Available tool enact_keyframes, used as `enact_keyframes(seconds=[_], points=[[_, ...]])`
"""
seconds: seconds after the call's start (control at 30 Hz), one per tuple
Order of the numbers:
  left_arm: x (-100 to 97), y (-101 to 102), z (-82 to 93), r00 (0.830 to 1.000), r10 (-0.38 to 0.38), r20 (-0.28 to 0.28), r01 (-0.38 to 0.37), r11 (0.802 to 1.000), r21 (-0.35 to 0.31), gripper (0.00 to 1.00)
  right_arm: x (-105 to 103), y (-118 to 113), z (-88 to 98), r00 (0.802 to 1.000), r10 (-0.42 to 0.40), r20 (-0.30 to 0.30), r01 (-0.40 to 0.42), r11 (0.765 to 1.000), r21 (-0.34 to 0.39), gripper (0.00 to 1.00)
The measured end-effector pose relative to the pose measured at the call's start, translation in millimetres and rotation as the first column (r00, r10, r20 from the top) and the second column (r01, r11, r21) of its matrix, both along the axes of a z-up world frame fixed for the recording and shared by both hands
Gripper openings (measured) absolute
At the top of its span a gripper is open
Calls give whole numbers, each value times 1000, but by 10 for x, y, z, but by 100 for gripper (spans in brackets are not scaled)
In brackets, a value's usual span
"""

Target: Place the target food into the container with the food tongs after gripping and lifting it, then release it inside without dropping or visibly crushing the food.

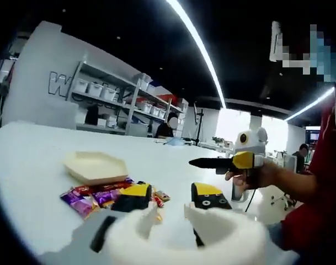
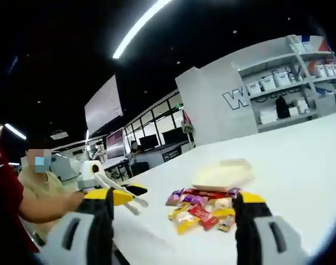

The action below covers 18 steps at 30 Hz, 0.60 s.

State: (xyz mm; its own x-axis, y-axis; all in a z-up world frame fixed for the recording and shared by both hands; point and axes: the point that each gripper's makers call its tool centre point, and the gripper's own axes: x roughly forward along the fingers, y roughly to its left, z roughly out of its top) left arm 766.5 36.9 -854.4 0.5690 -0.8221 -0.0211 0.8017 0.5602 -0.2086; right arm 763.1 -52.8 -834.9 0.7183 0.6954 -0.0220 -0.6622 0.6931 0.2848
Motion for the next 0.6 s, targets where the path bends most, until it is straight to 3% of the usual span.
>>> enact_keyframes(seconds=[0.27, 0.4, 0.6], points=[[-25, 37, -23, 999, 37, 37, -38, 998, 54, 28, -102, 84, -28, 1000, 0, -31, -2, 997, -78, 92], [-22, 22, 20, 997, 59, 57, -61, 997, 48, 28, -87, 106, -12, 998, 4, -55, -9, 996, -87, 92], [56, 21, 17, 995, 93, 28, -93, 996, 16, 28, -55, 153, -34, 997, 19, -70, -27, 994, -107, 93]])
